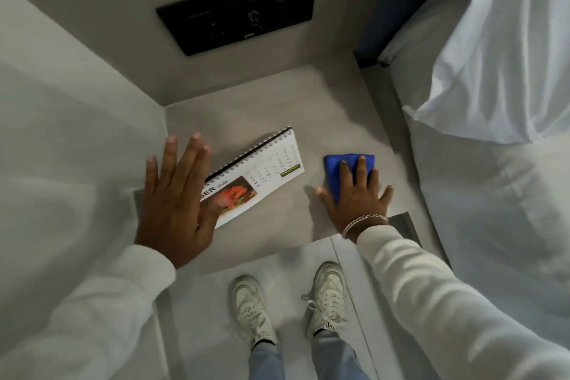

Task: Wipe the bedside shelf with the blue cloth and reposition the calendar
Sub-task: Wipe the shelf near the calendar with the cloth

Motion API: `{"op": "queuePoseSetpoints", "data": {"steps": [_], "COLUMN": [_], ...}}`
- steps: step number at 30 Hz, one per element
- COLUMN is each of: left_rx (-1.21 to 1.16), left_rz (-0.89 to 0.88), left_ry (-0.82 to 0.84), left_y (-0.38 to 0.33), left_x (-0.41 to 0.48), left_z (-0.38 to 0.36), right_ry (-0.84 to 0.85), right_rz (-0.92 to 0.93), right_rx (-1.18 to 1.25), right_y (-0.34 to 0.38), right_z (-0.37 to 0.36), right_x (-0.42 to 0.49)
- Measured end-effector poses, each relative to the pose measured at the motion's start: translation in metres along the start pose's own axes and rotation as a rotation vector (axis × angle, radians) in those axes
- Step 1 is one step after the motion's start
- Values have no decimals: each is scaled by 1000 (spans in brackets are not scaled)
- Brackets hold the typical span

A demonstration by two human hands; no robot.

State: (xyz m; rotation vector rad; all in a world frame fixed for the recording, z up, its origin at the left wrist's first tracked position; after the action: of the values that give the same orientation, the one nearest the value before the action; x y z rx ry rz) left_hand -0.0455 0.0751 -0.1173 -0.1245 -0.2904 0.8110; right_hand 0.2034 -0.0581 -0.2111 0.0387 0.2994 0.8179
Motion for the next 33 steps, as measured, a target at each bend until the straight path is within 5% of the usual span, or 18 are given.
{"op": "queuePoseSetpoints", "data": {"steps": [3, 6, 10, 14, 21, 33], "left_rx": [-426, -844, -1162, -1266, -1195, -1164], "left_rz": [567, 1154, 1429, 1460, 1234, 1092], "left_ry": [-207, -357, -531, -495, -455, -295], "left_y": [3, -9, -20, -14, 31, 81], "left_x": [-31, -57, -55, -47, 13, 82], "left_z": [3, -11, -20, -17, -16, -8], "right_ry": [-177, -105, -1, -46, -71, 10], "right_rz": [6, 14, -70, -68, -142, -88], "right_rx": [321, 787, 1020, 1073, 1275, 1163], "right_y": [30, 73, 100, 101, 127, 158], "right_z": [43, 65, 68, 63, 84, 81], "right_x": [5, 8, 6, 0, 46, 106]}}
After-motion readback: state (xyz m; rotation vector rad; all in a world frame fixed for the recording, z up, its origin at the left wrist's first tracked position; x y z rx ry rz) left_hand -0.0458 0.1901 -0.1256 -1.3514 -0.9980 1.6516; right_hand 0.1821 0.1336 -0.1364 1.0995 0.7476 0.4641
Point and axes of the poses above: each hand's wrist, its own x-axis towards the middle knuckle, its own z-axis out of the back of the hand, y = z × x, the point moved 4 cm from there along x, towards the middle knuckle, and after that the axes turned 10 degrees about -y, right-handed, at the moved point
